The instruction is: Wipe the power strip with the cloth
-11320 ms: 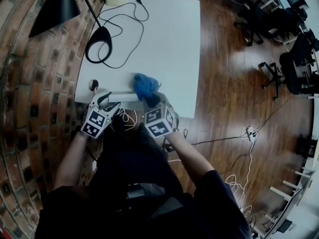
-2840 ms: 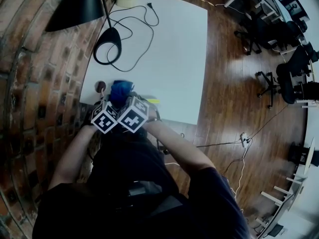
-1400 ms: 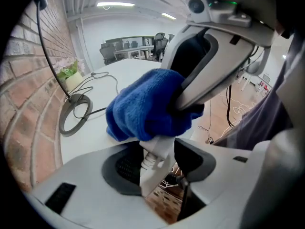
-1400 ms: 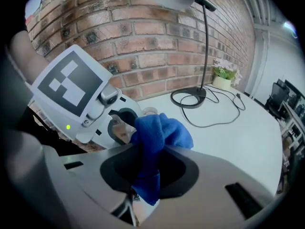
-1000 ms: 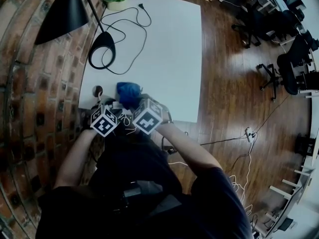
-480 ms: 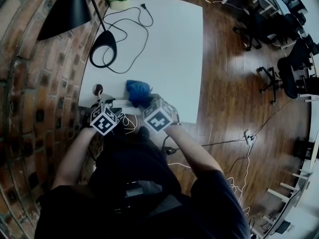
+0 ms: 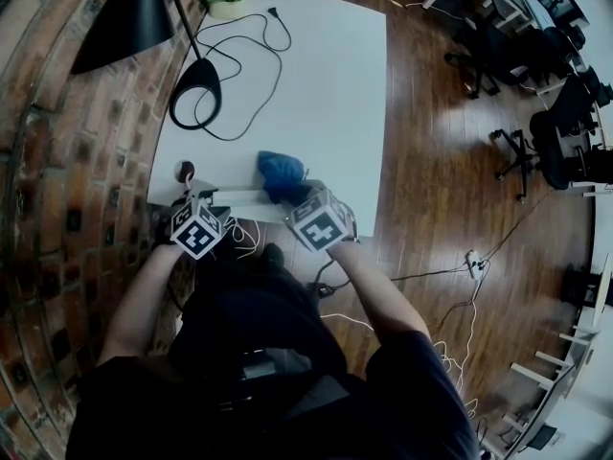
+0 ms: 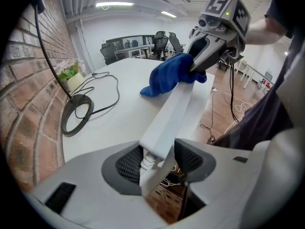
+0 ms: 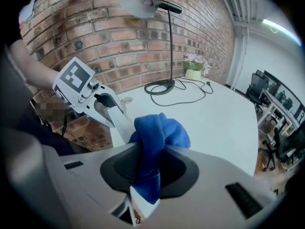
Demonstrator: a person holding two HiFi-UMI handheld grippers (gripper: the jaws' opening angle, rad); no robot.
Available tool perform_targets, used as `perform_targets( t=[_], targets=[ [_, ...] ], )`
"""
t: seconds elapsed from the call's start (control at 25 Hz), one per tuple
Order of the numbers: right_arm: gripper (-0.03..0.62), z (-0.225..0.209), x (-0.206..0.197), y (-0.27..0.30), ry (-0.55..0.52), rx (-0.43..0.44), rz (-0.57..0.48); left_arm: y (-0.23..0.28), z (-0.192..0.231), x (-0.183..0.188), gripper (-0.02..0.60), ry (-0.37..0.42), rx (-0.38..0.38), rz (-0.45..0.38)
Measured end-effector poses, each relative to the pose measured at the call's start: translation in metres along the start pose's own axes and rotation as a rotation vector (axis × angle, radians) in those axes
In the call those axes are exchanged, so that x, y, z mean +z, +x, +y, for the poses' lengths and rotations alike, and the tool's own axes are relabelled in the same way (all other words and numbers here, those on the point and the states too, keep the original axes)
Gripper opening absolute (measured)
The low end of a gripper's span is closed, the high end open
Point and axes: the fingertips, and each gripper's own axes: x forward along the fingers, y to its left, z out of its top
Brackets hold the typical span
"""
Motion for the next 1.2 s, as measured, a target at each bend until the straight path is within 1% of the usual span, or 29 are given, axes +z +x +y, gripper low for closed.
perform_targets(
  t=[0.2, 0.44, 0.56, 0.68, 0.72, 0.8, 0.88, 1.0, 1.12, 1.2],
  targets=[
    [0.092, -0.007, -0.005, -0.004, 0.021, -0.015, 0.002, 0.001, -0.001, -0.001, 0.210, -0.002, 0.009, 0.001],
    [0.094, -0.020, -0.014, -0.010, 0.108, 0.001, -0.010, 0.001, 0.000, -0.001, 0.211, -0.002, 0.010, 0.006],
    [0.092, -0.033, -0.025, -0.012, 0.132, -0.013, 0.041, 0.001, 0.000, -0.001, 0.210, -0.001, 0.012, 0.005],
    [0.091, -0.045, -0.056, -0.013, 0.130, -0.039, 0.134, 0.000, 0.000, -0.001, 0.210, -0.013, 0.013, 0.002],
    [0.091, -0.048, -0.066, -0.013, 0.143, -0.044, 0.149, 0.000, 0.000, -0.001, 0.210, -0.020, 0.014, -0.001],
    [0.091, -0.053, -0.074, -0.016, 0.202, -0.043, 0.131, 0.001, 0.001, -0.001, 0.210, -0.025, 0.016, -0.003],
    [0.094, -0.062, -0.069, -0.019, 0.239, -0.063, 0.083, 0.001, 0.002, -0.002, 0.209, -0.021, 0.018, 0.004],
    [0.095, -0.082, -0.062, -0.027, 0.211, -0.134, 0.044, 0.003, 0.003, -0.003, 0.209, -0.011, 0.026, 0.010],
    [0.095, -0.098, -0.052, -0.035, 0.184, -0.184, 0.006, 0.002, 0.003, -0.002, 0.209, -0.011, 0.029, 0.012],
    [0.098, -0.110, -0.043, -0.042, 0.169, -0.239, -0.040, 0.003, 0.002, -0.003, 0.209, -0.010, 0.027, 0.018]
  ],
)
